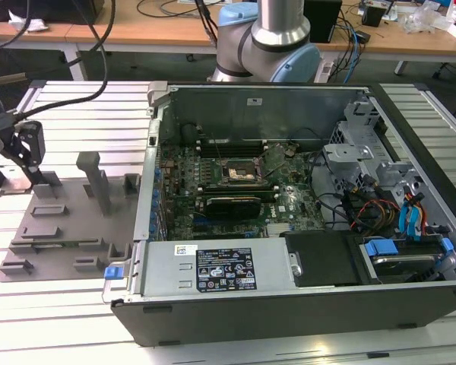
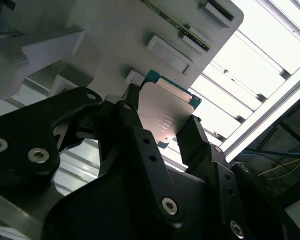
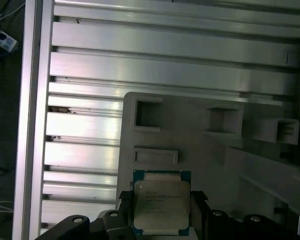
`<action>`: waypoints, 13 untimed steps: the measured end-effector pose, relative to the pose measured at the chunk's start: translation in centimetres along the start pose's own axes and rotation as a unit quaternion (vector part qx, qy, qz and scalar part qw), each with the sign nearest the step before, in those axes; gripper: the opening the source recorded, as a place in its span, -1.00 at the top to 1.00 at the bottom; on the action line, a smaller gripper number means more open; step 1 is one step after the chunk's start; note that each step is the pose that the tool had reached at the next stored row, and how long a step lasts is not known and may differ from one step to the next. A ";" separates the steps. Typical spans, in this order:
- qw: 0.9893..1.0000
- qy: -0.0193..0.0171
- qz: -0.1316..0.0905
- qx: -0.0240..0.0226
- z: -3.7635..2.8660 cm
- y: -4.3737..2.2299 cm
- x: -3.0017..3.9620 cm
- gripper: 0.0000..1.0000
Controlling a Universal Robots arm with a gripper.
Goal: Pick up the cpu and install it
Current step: 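Pick up the cpu and move it towards the insertion slot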
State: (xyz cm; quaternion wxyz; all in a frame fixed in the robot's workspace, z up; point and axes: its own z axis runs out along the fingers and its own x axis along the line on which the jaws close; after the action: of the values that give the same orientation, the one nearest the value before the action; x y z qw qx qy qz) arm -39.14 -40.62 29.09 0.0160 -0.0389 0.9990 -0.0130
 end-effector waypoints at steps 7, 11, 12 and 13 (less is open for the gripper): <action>1.000 0.000 0.000 0.000 -1.72 -0.04 -0.05 -0.09; 1.000 0.000 0.000 0.000 -2.35 -0.06 -0.07 -0.09; 1.000 0.000 0.000 0.000 -2.50 -0.06 -0.08 -0.09; 1.000 0.000 0.000 0.000 -2.64 -0.07 -0.08 -0.09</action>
State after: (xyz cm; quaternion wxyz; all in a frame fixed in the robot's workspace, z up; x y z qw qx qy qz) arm -39.14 -40.61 31.73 0.0160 -0.0389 0.9990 -0.0130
